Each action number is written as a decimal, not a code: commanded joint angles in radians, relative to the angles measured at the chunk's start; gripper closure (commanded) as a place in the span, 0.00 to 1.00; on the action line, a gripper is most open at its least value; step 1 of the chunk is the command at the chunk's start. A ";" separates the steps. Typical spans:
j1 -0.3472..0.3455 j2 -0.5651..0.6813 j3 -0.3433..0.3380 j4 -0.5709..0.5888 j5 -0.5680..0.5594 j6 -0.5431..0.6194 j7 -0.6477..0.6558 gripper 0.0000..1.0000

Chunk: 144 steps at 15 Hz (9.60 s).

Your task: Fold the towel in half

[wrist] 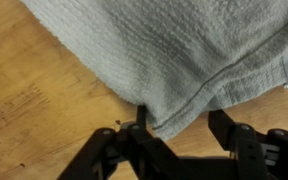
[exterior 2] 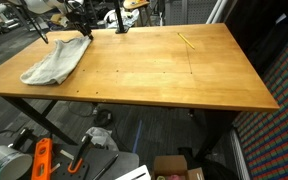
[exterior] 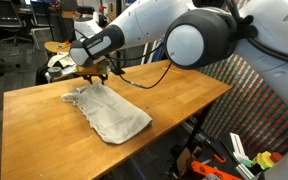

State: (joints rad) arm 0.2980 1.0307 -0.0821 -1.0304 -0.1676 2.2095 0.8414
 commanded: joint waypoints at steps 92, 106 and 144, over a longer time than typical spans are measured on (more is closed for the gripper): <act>-0.309 -0.806 -0.002 -0.879 0.221 0.007 -0.615 0.00; -0.302 -1.151 0.071 -1.165 0.299 0.074 -0.790 0.00; 0.117 -0.490 0.028 -0.658 -0.052 0.290 -0.065 0.00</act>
State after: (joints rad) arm 0.3997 0.4742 -0.0317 -1.8332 -0.1941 2.6069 0.7482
